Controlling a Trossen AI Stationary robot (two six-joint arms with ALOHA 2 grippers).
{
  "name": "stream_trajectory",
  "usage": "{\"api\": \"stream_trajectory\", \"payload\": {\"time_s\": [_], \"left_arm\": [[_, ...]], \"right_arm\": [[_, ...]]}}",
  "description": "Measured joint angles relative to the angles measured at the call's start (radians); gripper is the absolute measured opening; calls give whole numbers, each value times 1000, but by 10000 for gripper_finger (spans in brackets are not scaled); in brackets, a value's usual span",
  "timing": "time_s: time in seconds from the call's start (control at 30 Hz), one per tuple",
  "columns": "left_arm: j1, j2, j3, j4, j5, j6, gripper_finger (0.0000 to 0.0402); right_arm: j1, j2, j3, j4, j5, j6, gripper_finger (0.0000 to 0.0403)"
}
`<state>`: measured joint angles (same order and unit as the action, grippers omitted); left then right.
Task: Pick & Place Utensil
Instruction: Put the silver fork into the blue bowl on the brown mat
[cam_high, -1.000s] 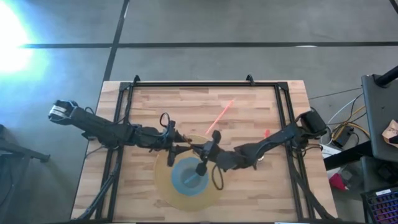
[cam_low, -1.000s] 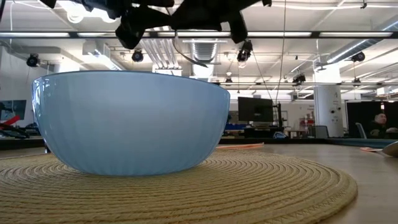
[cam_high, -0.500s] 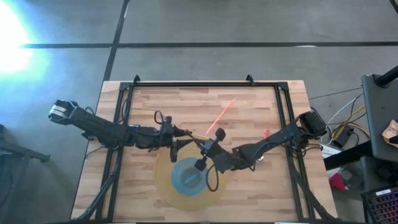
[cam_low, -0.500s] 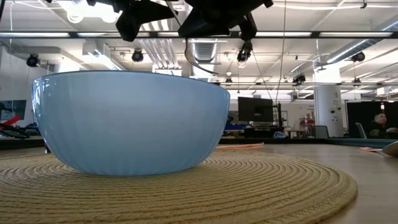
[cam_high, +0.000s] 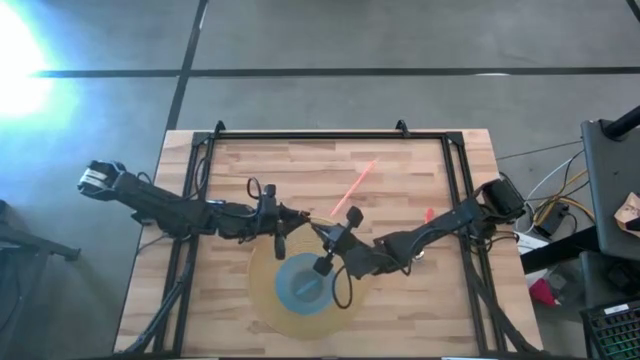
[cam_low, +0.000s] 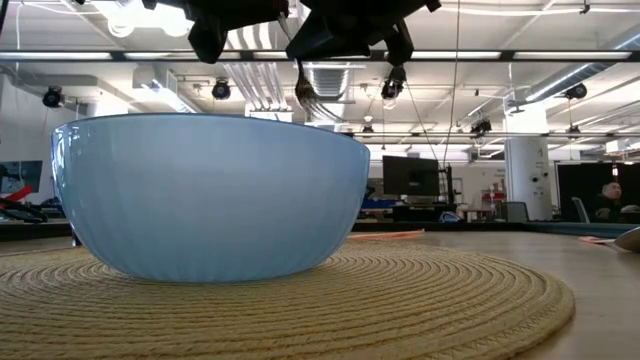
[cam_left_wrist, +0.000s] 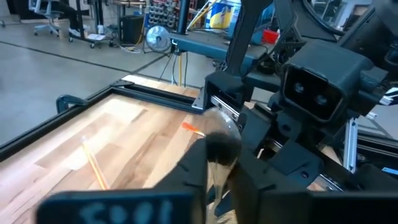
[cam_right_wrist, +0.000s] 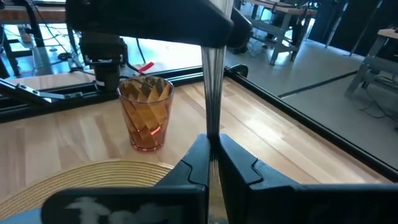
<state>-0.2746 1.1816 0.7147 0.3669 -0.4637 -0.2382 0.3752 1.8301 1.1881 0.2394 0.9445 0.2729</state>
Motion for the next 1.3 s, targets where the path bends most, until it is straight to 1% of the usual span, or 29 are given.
{"api": "stream_trajectory", "payload": {"time_s": [0.07, 0.1, 0.37, 0.5, 0.67, 0.8, 0.97, 1.07, 1.23, 1.3], "left_arm": [[0, 0, 0, 0, 0, 3, 11], [0, 0, 0, 1, 2, 3, 7], [-2, 0, 0, 1, 4, 13, 4], [-6, 0, 0, 0, 4, 12, 3], [-9, -1, 0, -6, 4, 4, 2], [-11, -14, -1, -37, 9, -14, 1], [-11, -56, -1, -108, 11, -59, 1], [-9, -91, -1, -149, 42, -89, 1], [10, -169, -1, -219, 164, -172, 1], [27, -205, -1, -255, 195, -205, 1]], "right_arm": [[0, 0, 0, 0, -2, 0, 13], [0, 0, -1, 0, -2, -1, 13], [0, 0, -1, 0, -2, -52, 12], [0, -9, -1, -17, -8, -46, 18], [0, -34, -1, -68, -17, -41, 60], [0, -77, -1, -151, -15, -37, 98], [0, -148, -1, -270, -64, -36, 129], [0, -197, -2, -336, -85, -37, 141], [0, -273, -20, -443, -89, -37, 150], [0, -295, -29, -453, -89, -37, 150]]}}
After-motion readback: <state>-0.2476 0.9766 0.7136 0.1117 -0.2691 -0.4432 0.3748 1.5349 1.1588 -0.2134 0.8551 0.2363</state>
